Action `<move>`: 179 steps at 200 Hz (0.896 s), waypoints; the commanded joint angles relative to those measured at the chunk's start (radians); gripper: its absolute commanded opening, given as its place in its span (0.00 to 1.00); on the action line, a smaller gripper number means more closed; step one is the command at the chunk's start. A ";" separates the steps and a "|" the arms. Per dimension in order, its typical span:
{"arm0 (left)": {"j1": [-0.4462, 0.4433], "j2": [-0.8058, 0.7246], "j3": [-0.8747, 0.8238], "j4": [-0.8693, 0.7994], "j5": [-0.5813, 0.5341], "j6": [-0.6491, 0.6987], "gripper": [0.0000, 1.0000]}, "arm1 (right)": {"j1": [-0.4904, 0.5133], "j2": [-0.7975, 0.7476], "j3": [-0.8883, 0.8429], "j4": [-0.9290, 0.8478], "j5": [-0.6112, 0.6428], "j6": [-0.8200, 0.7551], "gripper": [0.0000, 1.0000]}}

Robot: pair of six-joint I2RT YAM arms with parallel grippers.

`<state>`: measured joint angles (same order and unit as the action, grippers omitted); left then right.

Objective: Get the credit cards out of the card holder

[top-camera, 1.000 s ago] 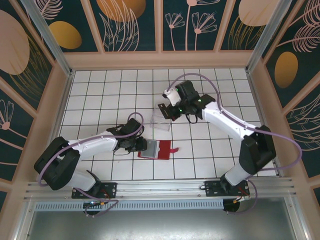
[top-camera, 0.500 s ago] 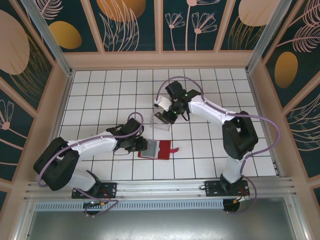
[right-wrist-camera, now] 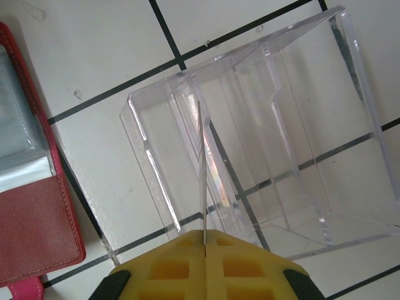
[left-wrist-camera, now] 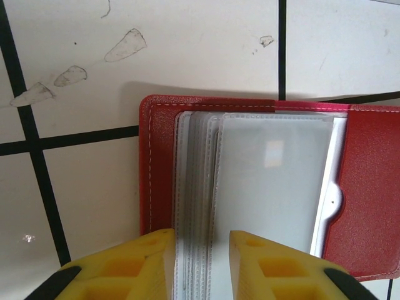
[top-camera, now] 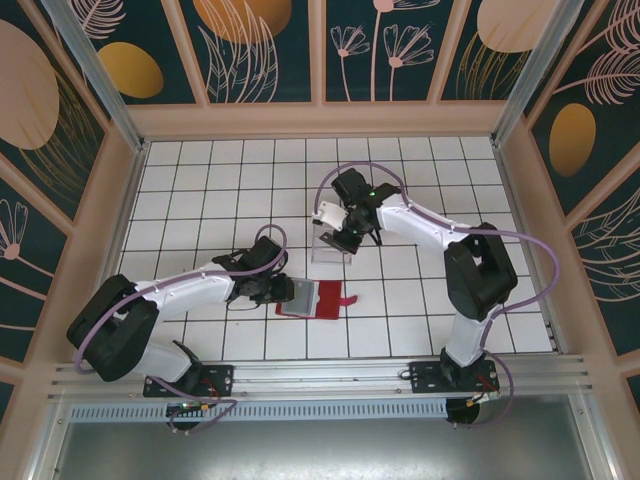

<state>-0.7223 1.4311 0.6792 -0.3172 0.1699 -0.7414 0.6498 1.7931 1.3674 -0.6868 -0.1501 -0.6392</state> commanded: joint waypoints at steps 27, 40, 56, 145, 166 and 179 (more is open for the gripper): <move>-0.002 -0.018 0.010 -0.026 -0.022 0.017 0.30 | 0.010 -0.040 0.071 -0.036 -0.003 -0.077 0.00; -0.003 -0.024 0.008 -0.026 -0.024 0.017 0.30 | 0.010 -0.030 0.103 -0.054 0.027 -0.108 0.00; -0.003 -0.025 0.007 -0.028 -0.027 0.018 0.30 | 0.011 -0.013 0.145 -0.079 0.059 -0.151 0.00; -0.002 -0.034 0.002 -0.029 -0.031 0.013 0.30 | 0.010 0.138 0.338 -0.183 0.161 -0.354 0.00; -0.002 -0.035 0.000 -0.031 -0.032 0.011 0.30 | 0.004 0.174 0.372 -0.204 0.184 -0.371 0.00; -0.003 -0.034 -0.001 -0.029 -0.033 0.009 0.30 | 0.002 0.196 0.389 -0.218 0.183 -0.379 0.00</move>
<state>-0.7223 1.4143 0.6792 -0.3191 0.1478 -0.7376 0.6544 1.9598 1.7004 -0.8318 0.0002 -0.9543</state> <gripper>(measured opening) 0.300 0.053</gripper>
